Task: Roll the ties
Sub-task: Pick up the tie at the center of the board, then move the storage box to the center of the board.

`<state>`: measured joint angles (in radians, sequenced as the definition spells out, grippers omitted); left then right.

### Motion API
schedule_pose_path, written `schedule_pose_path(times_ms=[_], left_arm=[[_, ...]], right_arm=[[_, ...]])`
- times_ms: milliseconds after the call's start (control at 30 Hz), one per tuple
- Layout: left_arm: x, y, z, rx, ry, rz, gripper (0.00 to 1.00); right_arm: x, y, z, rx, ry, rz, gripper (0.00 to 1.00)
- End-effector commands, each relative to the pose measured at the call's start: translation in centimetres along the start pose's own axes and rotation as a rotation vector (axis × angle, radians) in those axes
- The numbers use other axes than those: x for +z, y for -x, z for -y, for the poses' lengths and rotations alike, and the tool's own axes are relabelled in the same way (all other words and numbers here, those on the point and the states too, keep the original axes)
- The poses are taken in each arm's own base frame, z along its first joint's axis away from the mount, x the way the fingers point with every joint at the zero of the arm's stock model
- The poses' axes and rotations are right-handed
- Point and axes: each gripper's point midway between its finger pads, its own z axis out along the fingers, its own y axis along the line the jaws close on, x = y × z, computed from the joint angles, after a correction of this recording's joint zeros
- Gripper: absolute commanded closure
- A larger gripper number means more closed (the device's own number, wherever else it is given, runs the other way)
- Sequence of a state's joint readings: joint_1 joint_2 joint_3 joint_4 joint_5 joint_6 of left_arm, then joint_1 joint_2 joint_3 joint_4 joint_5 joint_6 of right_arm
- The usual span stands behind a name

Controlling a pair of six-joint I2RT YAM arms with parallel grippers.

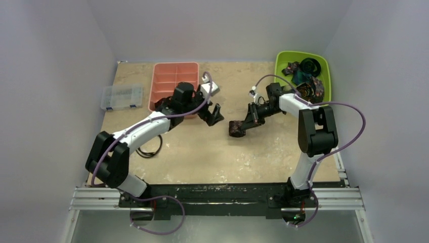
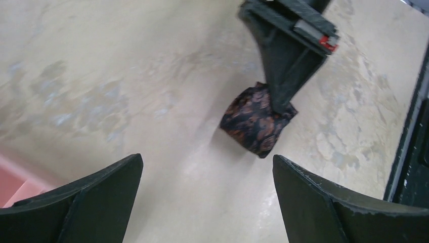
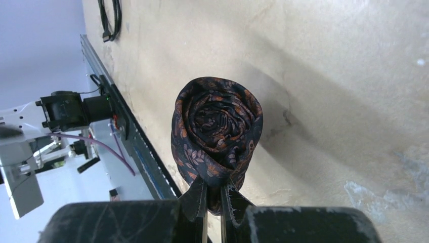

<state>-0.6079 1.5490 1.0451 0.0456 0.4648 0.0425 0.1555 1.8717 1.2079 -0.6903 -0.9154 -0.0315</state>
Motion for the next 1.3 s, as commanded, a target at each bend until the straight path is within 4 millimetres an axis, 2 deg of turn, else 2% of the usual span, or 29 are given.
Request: schedule_pose_path(times_ms=[0,100,300,467,600,700,800,933,1133,1267], left_arm=[[-5.3,0.1,-4.5,-0.143,0.162,-0.017,0.0],[-8.2,-0.5,-7.4,-0.173,0.263,-0.03,0.0],[-13.4,-2.6,-12.3,-0.353,0.435,-0.049,0.0],[-17.7,-3.0,-15.6,-0.431,0.58,-0.003,0.0],[-21.5,-3.7,-18.3,-0.52,0.691,0.034,0.0],[-22.9,-4.5,-19.0,-0.568,0.726,0.037,0.0],[-23.8,-5.5,-19.1,-0.587,0.749,0.025,0.0],[-24.9,-5.9,-19.2,-0.608,0.797,0.046,0.0],[-27.2,-7.1,-19.3,-0.656,0.877,0.075,0.0],[-29.2,-7.9,-19.8,-0.71,0.946,0.118,0.0]], right_arm=[[-1.1,3.2,-3.0,-0.125,-0.005,0.074,1.0],[-1.2,4.7,-4.7,-0.204,-0.014,0.095,1.0],[-1.6,9.8,-9.0,-0.476,-0.104,0.148,1.0],[-1.3,14.5,-11.9,-0.706,-0.249,0.186,1.0],[0.0,17.8,-15.1,-0.919,-0.364,0.214,1.0],[1.4,19.4,-17.0,-1.069,-0.437,0.211,1.0],[3.4,20.2,-19.1,-1.214,-0.493,0.202,1.0],[5.9,20.6,-20.5,-1.364,-0.587,0.182,1.0],[8.9,19.4,-20.8,-1.528,-0.681,0.077,1.0],[10.2,18.6,-19.9,-1.584,-0.717,-0.007,1.0]])
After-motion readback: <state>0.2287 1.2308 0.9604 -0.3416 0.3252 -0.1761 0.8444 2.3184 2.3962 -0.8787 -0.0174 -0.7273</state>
